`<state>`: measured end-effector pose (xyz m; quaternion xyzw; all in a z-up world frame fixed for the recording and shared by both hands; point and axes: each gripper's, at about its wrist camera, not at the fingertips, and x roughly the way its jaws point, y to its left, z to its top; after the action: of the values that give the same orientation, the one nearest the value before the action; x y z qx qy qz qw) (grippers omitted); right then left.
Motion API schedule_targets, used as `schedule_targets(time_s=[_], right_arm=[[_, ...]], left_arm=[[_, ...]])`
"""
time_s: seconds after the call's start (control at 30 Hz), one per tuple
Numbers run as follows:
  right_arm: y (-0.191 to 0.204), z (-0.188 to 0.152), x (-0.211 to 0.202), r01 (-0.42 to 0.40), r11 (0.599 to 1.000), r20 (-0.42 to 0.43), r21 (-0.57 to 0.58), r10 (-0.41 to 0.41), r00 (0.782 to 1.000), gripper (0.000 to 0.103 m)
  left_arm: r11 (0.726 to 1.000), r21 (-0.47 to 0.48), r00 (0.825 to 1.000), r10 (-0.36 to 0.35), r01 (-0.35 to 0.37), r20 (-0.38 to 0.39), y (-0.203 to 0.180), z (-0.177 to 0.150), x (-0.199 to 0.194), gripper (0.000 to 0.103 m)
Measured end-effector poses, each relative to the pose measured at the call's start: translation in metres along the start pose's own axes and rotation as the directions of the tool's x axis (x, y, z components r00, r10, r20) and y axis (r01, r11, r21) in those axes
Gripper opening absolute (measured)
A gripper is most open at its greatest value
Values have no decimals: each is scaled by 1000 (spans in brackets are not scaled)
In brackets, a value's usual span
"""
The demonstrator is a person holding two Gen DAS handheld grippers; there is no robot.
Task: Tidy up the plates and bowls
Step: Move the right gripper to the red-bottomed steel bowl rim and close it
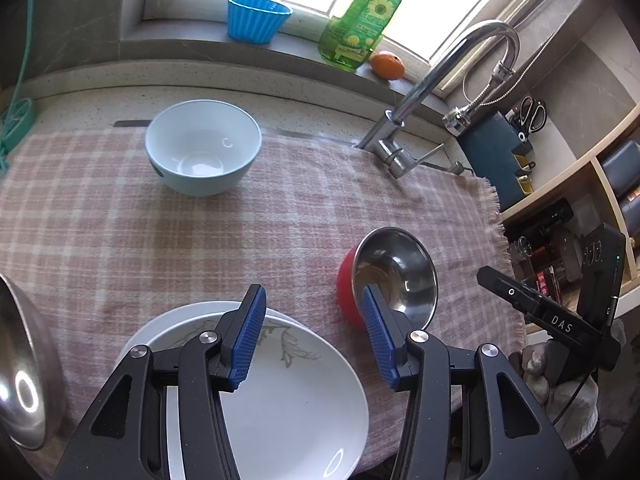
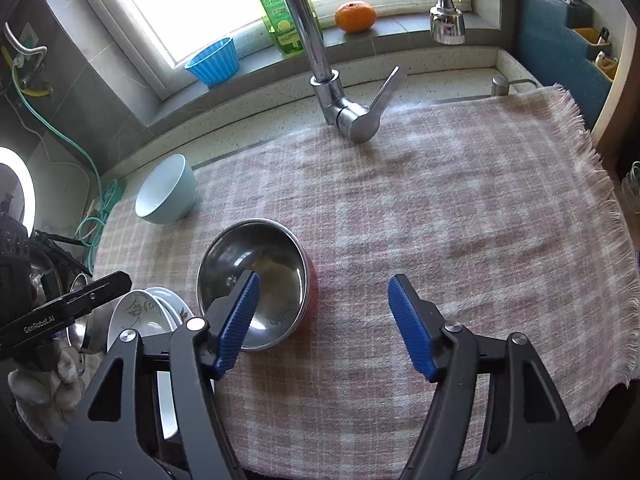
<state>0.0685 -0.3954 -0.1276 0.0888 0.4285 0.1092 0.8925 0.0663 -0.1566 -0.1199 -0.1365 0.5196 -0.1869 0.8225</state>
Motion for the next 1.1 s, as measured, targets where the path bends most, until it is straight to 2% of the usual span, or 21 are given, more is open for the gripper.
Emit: schedule_targets(time_s=[0.07,0.2,0.33,0.43,0.73,0.87,1.0,1.1], right_arm=[[-1,-2,6,-25,1000,-17,5,25,1000,67],[-3,-3,16,-65,998,-47,19,66,997,64],[-12,-2,26,-93,994,-76,52,97,992,57],[-17,-2,34,-124,988,-95,88,133,987,55],[-23,-4,55,-150,982,-139,117,166,976,47],[-25,-3,65,-173,975,-157,142,195,968,33],[-25,-4,70,-187,970,-163,152,212,964,27],[-23,-3,72,-197,969,-165,148,221,961,18]], left_arm=[[1000,4,1000,-6,6,-18,-6,0,10,47],[1000,3,998,-17,17,-55,-13,1,27,36],[1000,-3,996,-24,24,-90,-17,0,40,32],[1000,8,994,-19,20,-104,-22,0,46,30],[1000,5,991,-4,5,-132,-26,2,63,21],[1000,2,990,1,-1,-144,-25,1,70,19],[1000,4,989,4,-4,-149,-25,-1,73,12],[1000,11,990,1,1,-142,-26,-1,74,10]])
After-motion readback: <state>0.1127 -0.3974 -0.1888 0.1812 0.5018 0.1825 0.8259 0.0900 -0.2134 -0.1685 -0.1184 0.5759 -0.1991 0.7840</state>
